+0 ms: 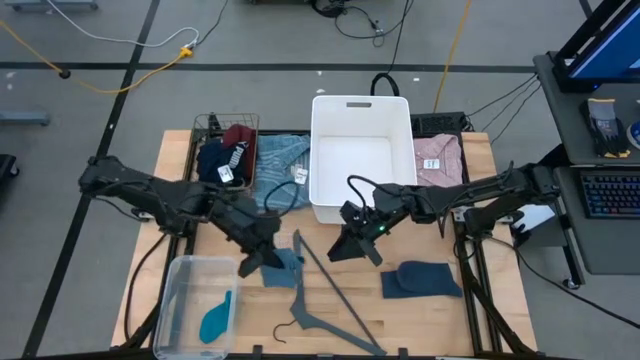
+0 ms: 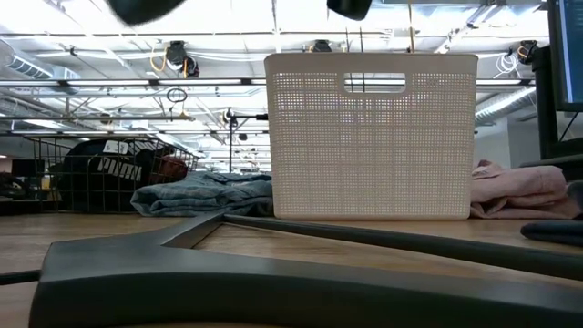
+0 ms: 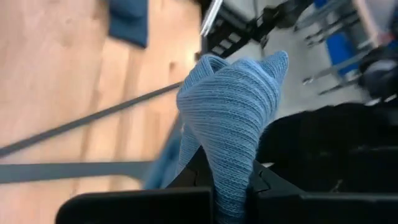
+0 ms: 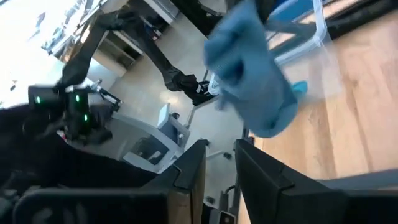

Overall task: Pick & Place Cloths
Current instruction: Put the gray sock into the transparent bin

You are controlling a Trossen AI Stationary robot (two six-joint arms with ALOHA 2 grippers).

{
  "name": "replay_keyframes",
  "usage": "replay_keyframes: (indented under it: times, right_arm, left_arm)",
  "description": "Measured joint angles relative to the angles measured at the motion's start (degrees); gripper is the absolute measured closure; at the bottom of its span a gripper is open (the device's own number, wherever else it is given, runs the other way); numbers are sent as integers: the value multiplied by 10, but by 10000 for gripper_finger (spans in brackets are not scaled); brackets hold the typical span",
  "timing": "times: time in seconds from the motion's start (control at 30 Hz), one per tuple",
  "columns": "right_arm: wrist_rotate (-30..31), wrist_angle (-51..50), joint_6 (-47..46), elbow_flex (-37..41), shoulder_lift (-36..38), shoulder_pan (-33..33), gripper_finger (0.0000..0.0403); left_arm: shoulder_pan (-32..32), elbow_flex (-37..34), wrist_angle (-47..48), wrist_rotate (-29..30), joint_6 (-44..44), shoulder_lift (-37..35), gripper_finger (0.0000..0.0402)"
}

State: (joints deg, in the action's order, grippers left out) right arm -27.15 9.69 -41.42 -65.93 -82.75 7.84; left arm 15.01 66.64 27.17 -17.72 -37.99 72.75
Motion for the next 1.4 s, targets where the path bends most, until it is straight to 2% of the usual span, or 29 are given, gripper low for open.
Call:
replay_keyframes:
  times: [0.17,0.33,0.47,0.63,0.77,1.07,1.4]
  right_arm:
    - [8,-24,65,0,13,0,333]
    - [72,-66,134,1,35,-1,355]
    - [107,-94,168,1,54,-7,374]
    - [109,-97,187,0,72,-16,400]
    - [109,-97,197,0,78,-22,400]
    - [109,-104,202,0,79,-30,402]
    - [124,-115,212,0,79,-37,402]
  left_arm:
    - [38,0,57,63,-105,-52,394]
    - [97,0,125,115,-236,-95,393]
    - [148,0,204,133,-343,-115,394]
    - [203,0,286,133,-448,-122,394]
    - [242,0,350,133,-523,-121,393]
    - [302,0,439,133,-631,-91,393]
    - [346,0,414,133,-677,-20,394]
